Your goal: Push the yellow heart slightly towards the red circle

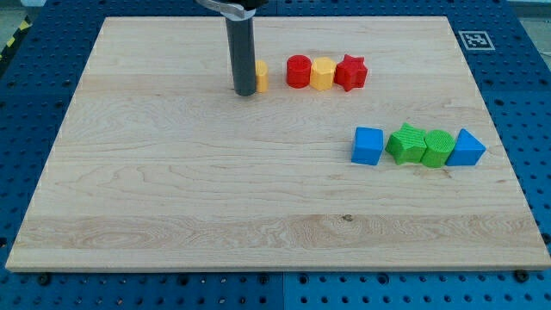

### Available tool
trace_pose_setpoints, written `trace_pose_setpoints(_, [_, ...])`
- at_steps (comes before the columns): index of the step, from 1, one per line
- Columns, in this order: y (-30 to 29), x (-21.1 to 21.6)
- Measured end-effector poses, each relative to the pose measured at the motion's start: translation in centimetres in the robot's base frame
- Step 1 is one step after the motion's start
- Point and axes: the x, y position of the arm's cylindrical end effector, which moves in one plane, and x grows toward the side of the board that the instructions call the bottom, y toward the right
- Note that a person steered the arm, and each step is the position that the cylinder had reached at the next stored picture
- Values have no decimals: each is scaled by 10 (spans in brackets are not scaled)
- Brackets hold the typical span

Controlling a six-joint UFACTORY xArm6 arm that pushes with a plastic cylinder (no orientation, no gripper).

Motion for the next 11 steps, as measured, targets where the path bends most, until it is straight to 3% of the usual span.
trace_pose_setpoints(3, [-1,-12])
trace_pose_setpoints(5, [-20,-61])
trace_pose_setpoints(6, [-17,-31])
trace_pose_setpoints(11, [-7,-38])
